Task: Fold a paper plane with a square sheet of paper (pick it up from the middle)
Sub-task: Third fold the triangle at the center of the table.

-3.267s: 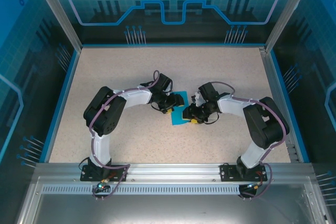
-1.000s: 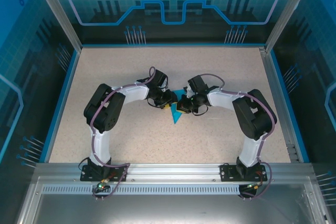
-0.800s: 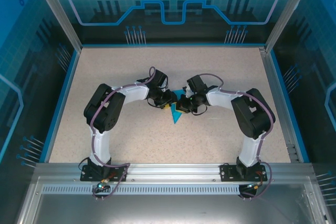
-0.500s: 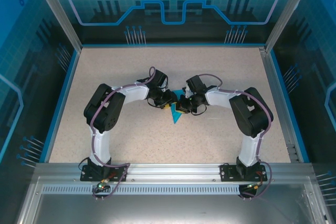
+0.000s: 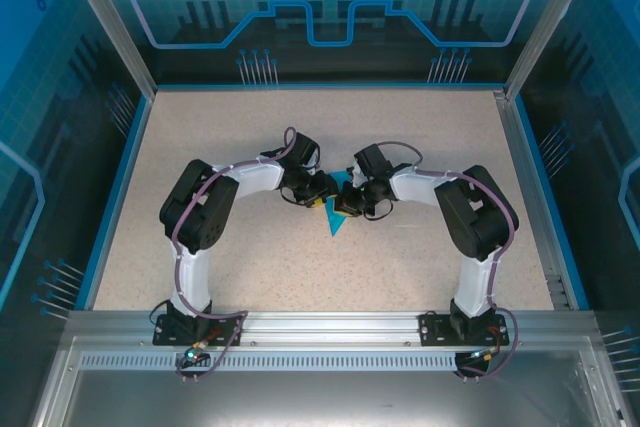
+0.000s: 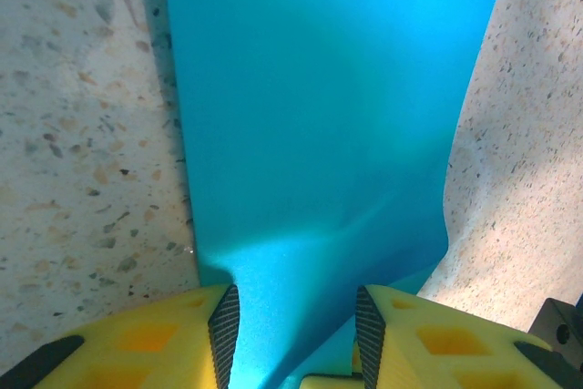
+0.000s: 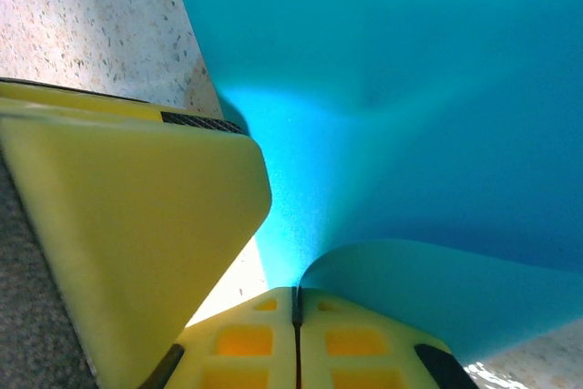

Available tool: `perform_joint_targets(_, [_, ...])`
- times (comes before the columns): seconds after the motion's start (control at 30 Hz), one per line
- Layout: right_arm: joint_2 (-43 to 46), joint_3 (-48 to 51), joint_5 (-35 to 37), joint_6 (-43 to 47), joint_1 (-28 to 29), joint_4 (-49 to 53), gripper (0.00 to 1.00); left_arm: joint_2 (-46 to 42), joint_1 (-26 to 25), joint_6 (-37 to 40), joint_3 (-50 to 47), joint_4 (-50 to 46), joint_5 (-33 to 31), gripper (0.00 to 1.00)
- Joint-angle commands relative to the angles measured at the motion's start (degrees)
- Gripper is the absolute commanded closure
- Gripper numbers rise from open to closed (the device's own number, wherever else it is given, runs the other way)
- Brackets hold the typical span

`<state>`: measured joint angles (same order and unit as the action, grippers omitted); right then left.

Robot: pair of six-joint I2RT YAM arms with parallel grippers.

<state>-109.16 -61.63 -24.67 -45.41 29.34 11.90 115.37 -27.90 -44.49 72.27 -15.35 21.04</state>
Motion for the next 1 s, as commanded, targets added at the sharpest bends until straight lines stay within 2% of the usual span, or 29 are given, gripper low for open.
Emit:
perform_joint_targets(0.0, [-1.2,-1.2,-1.1,0.9,1.0,-1.9,0.94,1.4,0.1,1.0,0.7,-2.7,-0.2,0.57])
perform_joint_targets(0.97, [-2.5,-0.8,0.0,-0.2,0.7,-3.7,0.92,1.2,0.1,0.5,0.6,-2.8,0.0,0.57])
